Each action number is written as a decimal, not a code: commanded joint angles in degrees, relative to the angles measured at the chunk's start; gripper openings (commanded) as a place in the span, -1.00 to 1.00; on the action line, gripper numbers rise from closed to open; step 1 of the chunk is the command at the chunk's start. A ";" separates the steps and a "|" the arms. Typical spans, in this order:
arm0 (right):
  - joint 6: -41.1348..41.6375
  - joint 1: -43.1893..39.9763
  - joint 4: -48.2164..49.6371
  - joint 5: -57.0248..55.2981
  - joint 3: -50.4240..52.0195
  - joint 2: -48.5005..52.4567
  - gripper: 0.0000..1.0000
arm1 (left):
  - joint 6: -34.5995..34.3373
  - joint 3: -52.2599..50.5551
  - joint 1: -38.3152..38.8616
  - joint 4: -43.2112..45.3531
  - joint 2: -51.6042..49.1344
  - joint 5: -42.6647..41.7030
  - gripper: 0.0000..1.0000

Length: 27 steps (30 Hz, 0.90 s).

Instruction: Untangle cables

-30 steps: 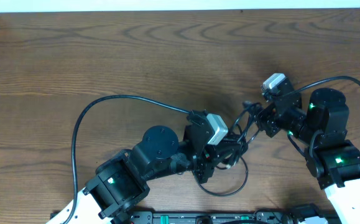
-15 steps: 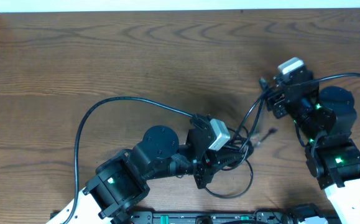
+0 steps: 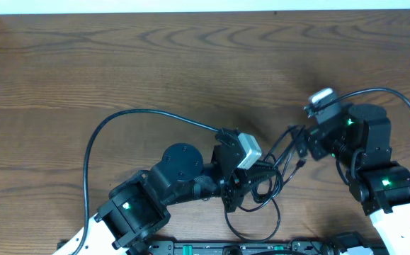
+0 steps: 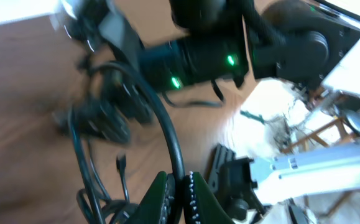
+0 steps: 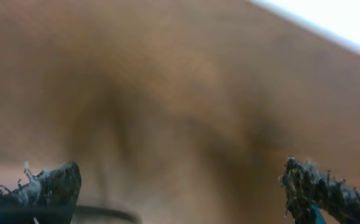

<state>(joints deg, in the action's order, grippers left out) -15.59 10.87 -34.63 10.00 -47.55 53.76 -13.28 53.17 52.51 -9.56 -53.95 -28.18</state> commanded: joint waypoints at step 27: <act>-3.32 0.09 -7.04 32.72 -0.44 -0.11 0.99 | 0.76 0.66 -0.09 8.63 3.10 1.70 -0.85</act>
<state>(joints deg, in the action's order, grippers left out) -17.65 10.90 -42.11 39.16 -47.53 53.76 -13.50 53.17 52.51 -2.26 -51.92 -23.92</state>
